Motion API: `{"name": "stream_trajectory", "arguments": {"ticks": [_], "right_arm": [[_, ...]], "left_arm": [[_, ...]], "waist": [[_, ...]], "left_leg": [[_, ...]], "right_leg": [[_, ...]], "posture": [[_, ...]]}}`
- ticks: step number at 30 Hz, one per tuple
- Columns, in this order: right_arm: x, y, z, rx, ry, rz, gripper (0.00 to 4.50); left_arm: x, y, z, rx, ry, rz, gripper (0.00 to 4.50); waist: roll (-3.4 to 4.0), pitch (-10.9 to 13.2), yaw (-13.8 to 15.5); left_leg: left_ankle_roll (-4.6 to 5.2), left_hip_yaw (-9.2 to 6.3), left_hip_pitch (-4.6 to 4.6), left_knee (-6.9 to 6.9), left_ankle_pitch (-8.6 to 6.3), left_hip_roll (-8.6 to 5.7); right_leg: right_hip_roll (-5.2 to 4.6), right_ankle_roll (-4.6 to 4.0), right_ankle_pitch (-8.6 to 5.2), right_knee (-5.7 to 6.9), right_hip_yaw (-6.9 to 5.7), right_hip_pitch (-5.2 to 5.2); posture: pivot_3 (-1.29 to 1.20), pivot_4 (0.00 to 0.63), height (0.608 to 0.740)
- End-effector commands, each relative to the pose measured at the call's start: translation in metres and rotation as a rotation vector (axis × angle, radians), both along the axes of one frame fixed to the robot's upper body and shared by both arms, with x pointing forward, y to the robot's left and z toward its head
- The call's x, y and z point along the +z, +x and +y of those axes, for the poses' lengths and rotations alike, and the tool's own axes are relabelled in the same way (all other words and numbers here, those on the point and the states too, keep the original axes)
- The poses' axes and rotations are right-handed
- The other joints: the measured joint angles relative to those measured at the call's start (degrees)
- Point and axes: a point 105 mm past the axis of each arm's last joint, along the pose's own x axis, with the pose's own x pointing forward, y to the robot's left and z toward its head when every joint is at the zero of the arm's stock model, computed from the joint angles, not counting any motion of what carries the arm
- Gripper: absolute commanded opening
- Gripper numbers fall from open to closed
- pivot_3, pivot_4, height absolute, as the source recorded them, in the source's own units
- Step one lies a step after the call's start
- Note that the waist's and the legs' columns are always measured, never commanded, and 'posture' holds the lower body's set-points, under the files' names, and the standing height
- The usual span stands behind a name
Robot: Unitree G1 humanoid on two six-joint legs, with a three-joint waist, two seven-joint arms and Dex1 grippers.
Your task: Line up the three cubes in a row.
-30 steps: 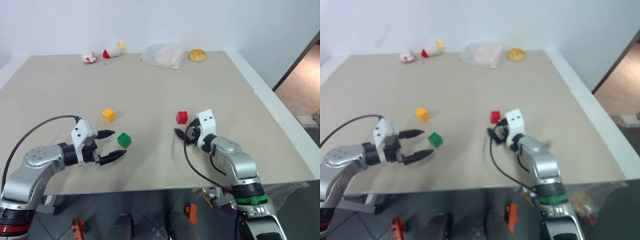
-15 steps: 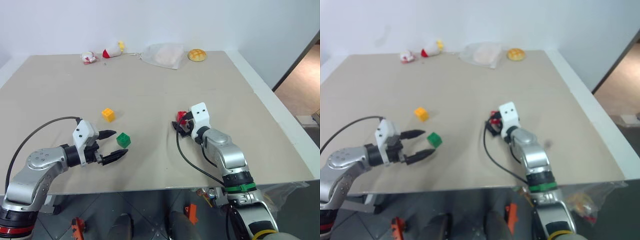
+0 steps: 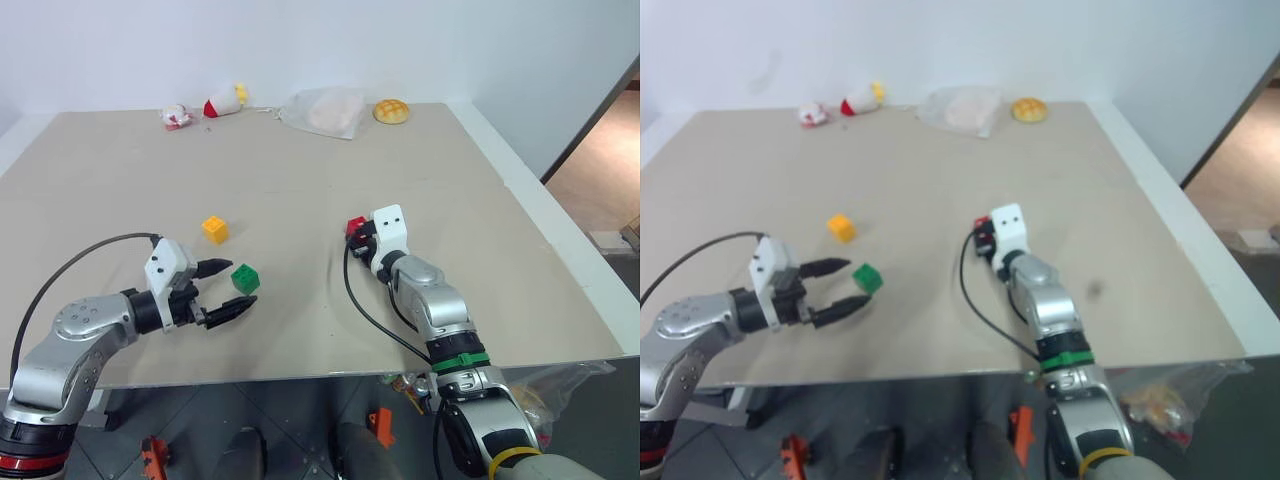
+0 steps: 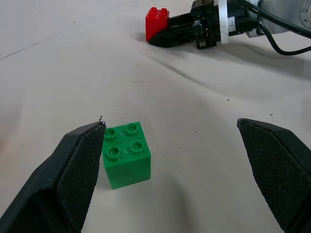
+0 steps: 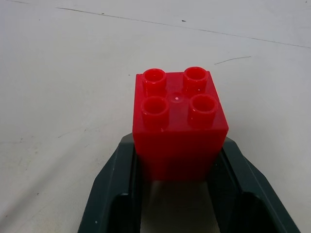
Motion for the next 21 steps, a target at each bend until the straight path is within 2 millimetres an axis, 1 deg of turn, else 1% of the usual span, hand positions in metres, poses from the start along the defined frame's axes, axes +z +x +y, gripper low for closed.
{"name": "stream_trajectory", "arguments": {"ticks": [1, 3, 6, 11, 13, 17, 19, 21], "right_arm": [[0.017, -0.003, -0.008, 0.095, -0.025, -0.062, 1.24], [0.029, -0.009, -0.009, 0.200, -0.027, -0.097, 1.24], [0.037, -0.022, -0.009, 0.372, -0.072, -0.120, 1.24], [0.033, -0.044, -0.016, 0.621, -0.157, -0.088, 1.24], [0.032, -0.051, -0.019, 0.710, -0.158, -0.056, 1.24], [0.024, -0.065, -0.016, 0.881, -0.167, 0.016, 1.24], [0.020, -0.073, -0.013, 0.963, -0.160, 0.056, 1.24], [0.016, -0.077, -0.012, 1.013, -0.165, 0.088, 1.24]], "left_arm": [[0.016, -0.001, 0.002, -0.003, 0.002, -0.058, 4.50], [0.016, -0.001, 0.002, -0.005, -0.001, -0.056, 4.50], [0.017, 0.000, 0.001, -0.007, -0.010, -0.053, 4.50], [0.019, 0.002, 0.001, -0.008, -0.028, -0.054, 4.50], [0.019, 0.003, 0.001, -0.010, -0.033, -0.050, 4.50], [0.020, 0.000, 0.004, -0.022, -0.039, -0.037, 4.50], [0.016, -0.002, 0.008, -0.028, -0.010, -0.023, 4.50], [0.006, -0.005, 0.013, -0.039, 0.056, -0.017, 4.50]], "waist": [[0.00, 0.0, 0.1], [0.01, 0.0, 0.1], [0.01, 0.0, 0.0], [0.01, 0.0, -0.1], [0.01, 0.0, -0.1], [-0.01, 0.0, -0.1], [-0.01, 0.0, -0.1], [0.01, 0.0, -0.1]], "left_leg": [[0.00, 0.00, -0.01, 0.00, 0.00, 0.00], [0.00, 0.00, -0.05, -0.01, 0.00, -0.03], [0.00, 0.05, -0.06, -0.04, -0.01, -0.02], [0.03, 0.06, -0.01, -0.08, -0.03, 0.06], [0.03, 0.06, -0.01, -0.07, -0.03, 0.06], [0.03, 0.07, -0.01, -0.04, -0.03, 0.05], [0.03, 0.08, -0.01, -0.03, -0.03, 0.06], [0.03, 0.08, 0.00, -0.04, -0.03, 0.07]], "right_leg": [[0.00, 0.00, 0.00, 0.00, 0.00, 0.00], [-0.01, 0.03, -0.03, -0.03, 0.02, -0.01], [-0.01, 0.05, -0.06, -0.06, 0.07, -0.03], [0.08, 0.01, -0.09, -0.05, 0.06, -0.04], [0.09, 0.01, -0.09, -0.05, 0.07, -0.04], [0.08, 0.03, -0.07, -0.05, 0.07, -0.02], [0.08, 0.02, -0.06, -0.05, 0.07, -0.03], [0.09, 0.02, -0.07, -0.05, 0.08, -0.04]], "posture": [[0.00, 0.150, 0.740], [0.00, 0.150, 0.740], [0.00, 0.150, 0.740], [0.00, 0.150, 0.740], [0.00, 0.150, 0.740], [0.00, 0.150, 0.740], [0.00, 0.150, 0.740], [0.00, 0.150, 0.740]]}}
